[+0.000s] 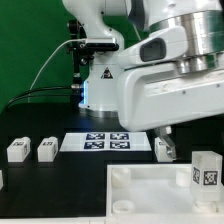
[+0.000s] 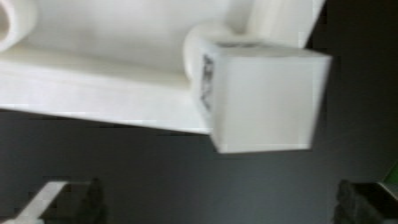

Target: Assemble one leg

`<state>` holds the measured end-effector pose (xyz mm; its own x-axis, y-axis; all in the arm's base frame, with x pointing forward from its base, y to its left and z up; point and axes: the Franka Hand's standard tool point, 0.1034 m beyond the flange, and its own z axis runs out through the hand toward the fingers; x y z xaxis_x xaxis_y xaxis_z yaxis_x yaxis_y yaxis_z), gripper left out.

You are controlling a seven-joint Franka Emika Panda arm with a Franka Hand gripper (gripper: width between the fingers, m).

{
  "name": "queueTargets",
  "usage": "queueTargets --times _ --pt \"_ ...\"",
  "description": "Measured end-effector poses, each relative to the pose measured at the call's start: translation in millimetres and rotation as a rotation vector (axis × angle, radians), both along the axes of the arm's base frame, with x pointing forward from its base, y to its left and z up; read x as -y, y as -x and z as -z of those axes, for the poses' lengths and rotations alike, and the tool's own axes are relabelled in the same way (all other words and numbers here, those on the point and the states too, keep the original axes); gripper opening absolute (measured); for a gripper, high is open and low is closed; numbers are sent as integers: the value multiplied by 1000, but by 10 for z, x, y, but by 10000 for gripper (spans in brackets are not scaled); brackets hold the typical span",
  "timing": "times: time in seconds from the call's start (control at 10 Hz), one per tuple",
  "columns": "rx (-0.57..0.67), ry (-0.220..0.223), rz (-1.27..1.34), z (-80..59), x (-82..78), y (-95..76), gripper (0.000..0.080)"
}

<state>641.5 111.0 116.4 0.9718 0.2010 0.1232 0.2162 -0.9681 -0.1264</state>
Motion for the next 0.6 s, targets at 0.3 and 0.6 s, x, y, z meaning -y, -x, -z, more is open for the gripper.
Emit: queueTargets --times 0.3,0.6 --pt "-249 14 -22 48 -66 143 649" --pt "-197 4 -28 341 -184 89 649"
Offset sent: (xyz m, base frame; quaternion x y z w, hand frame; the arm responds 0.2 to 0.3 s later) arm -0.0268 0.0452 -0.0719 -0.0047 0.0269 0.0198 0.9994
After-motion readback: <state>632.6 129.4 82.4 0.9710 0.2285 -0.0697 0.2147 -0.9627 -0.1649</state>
